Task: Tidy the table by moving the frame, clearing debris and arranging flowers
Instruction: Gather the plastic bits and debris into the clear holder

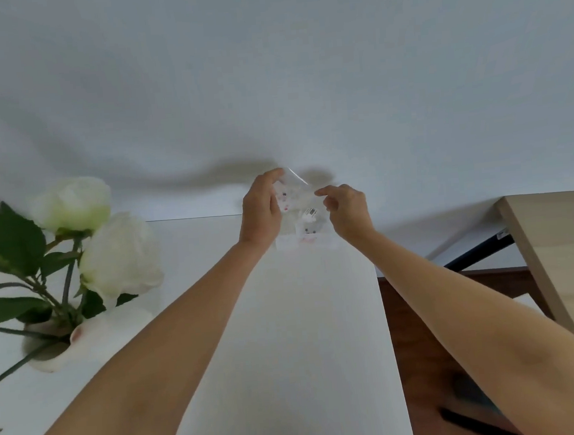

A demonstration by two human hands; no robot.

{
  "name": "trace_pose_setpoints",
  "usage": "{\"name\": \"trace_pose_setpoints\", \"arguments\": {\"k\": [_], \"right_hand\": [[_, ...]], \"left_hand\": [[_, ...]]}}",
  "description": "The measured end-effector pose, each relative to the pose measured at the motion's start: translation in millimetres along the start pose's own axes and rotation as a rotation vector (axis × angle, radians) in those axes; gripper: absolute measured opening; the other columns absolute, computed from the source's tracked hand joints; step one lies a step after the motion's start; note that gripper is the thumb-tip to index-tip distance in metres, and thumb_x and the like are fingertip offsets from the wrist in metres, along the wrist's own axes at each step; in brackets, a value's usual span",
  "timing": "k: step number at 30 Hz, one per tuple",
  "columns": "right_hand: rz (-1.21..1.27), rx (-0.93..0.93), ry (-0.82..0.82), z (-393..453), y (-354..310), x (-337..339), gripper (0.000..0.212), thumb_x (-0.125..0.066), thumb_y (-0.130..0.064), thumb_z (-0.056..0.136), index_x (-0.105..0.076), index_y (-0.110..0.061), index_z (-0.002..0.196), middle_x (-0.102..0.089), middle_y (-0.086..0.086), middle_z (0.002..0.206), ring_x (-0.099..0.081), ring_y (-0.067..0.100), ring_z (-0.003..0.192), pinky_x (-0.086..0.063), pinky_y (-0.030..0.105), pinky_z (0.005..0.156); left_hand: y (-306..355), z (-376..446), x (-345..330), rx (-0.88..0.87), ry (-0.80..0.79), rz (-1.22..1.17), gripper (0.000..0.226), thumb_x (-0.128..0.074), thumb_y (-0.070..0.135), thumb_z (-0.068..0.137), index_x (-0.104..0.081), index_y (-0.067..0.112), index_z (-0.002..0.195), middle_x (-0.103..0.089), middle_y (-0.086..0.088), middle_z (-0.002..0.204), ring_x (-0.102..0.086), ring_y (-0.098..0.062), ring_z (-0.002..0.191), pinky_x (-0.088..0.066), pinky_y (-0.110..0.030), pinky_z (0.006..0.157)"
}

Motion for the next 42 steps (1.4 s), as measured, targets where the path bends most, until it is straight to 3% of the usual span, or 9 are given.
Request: {"name": "trace_pose_setpoints", "arguments": {"k": [3,6,8,11,15,19,24,30,42], "right_hand": [[-0.063,-0.003,-0.027,4,6,-14,0.033,-0.049,-0.003,0.089,-0.065,-0.018,0.114,-0.071,0.004,0.091,-0.058,0.029,0.095,-0.042,0.039,0.09],[-0.122,0.003,0.103,2,12,-16,0.031,-0.045,-0.007,0.094,-0.064,-0.018,0.117,-0.067,0.005,0.111,-0.047,0.031,0.109,-0.029,0.037,0.089],[-0.115,-0.034,0.186,-3,18,-13,0.042,-0.037,0.003,0.091,-0.062,-0.017,0.118,-0.06,0.006,0.122,-0.045,0.03,0.11,-0.028,0.036,0.09],[-0.117,-0.077,0.211,-11,27,-9,0.054,-0.033,0.011,0.084,-0.058,-0.018,0.122,-0.055,0.005,0.126,-0.043,0.026,0.112,-0.027,0.034,0.093],[-0.133,-0.091,0.2,-21,31,-4,0.051,-0.034,0.008,0.087,-0.054,-0.016,0.127,-0.052,0.007,0.131,-0.043,0.027,0.117,-0.028,0.037,0.098],[-0.15,-0.112,0.196,-36,28,4,0.046,-0.037,0.004,0.092,-0.048,-0.015,0.133,-0.043,0.01,0.14,-0.037,0.029,0.127,-0.027,0.042,0.103],[-0.177,-0.066,0.217,-60,9,14,0.041,-0.039,0.001,0.095,-0.047,-0.016,0.131,-0.034,0.013,0.146,-0.03,0.032,0.133,-0.029,0.046,0.104],[-0.194,0.057,0.178,-96,-24,4,0.038,-0.044,-0.002,0.093,-0.047,-0.013,0.13,-0.033,0.017,0.145,-0.027,0.037,0.132,-0.033,0.055,0.1],[-0.223,0.213,-0.066,-174,-97,-81,0.04,-0.052,-0.015,0.094,-0.046,-0.011,0.133,-0.038,0.018,0.144,-0.025,0.037,0.137,-0.033,0.053,0.105]], "left_hand": [[-7,-2,-16,0.006,-0.077,0.026,0.053,-0.03,-0.02,0.082,-0.057,0.003,0.121,-0.056,-0.019,0.11,-0.056,-0.017,0.099,-0.035,0.006,0.082],[-9,-3,-30,-0.009,-0.178,0.051,0.051,-0.032,-0.019,0.083,-0.058,0.003,0.121,-0.057,-0.019,0.108,-0.06,-0.022,0.103,-0.036,0.005,0.083],[-9,-4,-37,-0.032,-0.238,0.075,0.047,-0.035,-0.017,0.084,-0.058,0.003,0.12,-0.061,-0.018,0.103,-0.062,-0.025,0.097,-0.04,-0.006,0.085],[-13,-7,-49,-0.008,-0.329,0.128,0.046,-0.04,-0.013,0.084,-0.058,0.009,0.12,-0.066,-0.011,0.101,-0.064,-0.024,0.095,-0.046,-0.037,0.094],[-15,-16,-55,0.028,-0.376,0.244,0.052,-0.044,-0.011,0.082,-0.056,0.017,0.124,-0.066,-0.002,0.113,-0.059,-0.019,0.108,-0.031,-0.039,0.103],[-4,-29,-35,-0.002,-0.235,0.297,0.056,-0.045,-0.013,0.079,-0.058,0.017,0.124,-0.058,-0.004,0.125,-0.049,-0.023,0.121,-0.027,-0.045,0.112],[11,-69,13,-0.003,-0.073,0.235,0.044,-0.047,-0.008,0.084,-0.059,0.011,0.122,-0.059,-0.009,0.122,-0.053,-0.027,0.117,-0.04,-0.04,0.103],[9,-159,81,0.092,0.063,0.246,0.035,-0.053,0.002,0.088,-0.059,0.014,0.12,-0.063,-0.003,0.116,-0.055,-0.017,0.111,-0.048,-0.033,0.098],[-68,-278,208,0.789,0.36,0.334,0.03,-0.062,0.012,0.087,-0.059,0.012,0.117,-0.065,-0.007,0.114,-0.059,-0.025,0.104,-0.052,-0.04,0.087]]}}
Point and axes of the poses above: each hand's wrist, its own z-axis towards the middle knuckle, its own x-axis out of the back of the hand, y = z × x, the point moved 5 cm from there along z, towards the middle knuckle
